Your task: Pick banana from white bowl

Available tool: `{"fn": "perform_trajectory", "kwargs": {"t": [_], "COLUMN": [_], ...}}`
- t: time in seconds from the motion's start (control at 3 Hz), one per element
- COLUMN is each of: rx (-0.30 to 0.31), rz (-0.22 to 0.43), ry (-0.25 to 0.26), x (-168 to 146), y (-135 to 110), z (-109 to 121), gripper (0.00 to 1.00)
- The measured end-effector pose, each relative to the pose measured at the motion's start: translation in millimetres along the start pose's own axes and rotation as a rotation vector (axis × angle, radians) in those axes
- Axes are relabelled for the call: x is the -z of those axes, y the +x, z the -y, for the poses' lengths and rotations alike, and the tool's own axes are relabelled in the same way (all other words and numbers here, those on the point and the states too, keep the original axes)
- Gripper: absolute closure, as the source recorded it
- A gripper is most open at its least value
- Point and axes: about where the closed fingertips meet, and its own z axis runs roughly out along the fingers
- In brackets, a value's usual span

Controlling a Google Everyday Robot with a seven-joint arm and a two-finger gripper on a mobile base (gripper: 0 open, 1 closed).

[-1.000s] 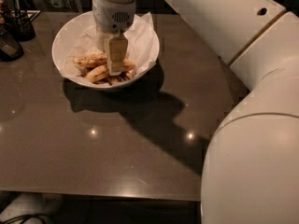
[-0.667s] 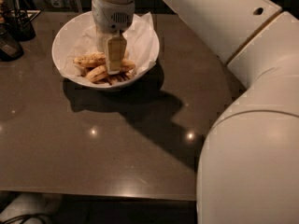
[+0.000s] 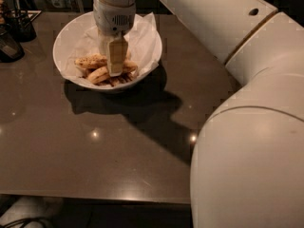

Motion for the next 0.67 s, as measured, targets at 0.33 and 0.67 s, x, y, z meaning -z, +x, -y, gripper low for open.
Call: {"fn": "perform_trajectory", "kwargs": {"t": [0.33,0.67], "rx": [0.005,0.007], "rz": [0.002,0.003], "ry": [-0.021,-0.039], "x": [-8.8,-16.8], "y": [0.2,1.9], "z": [-0.9,-1.3], "gripper": [0.45,0.49]}}
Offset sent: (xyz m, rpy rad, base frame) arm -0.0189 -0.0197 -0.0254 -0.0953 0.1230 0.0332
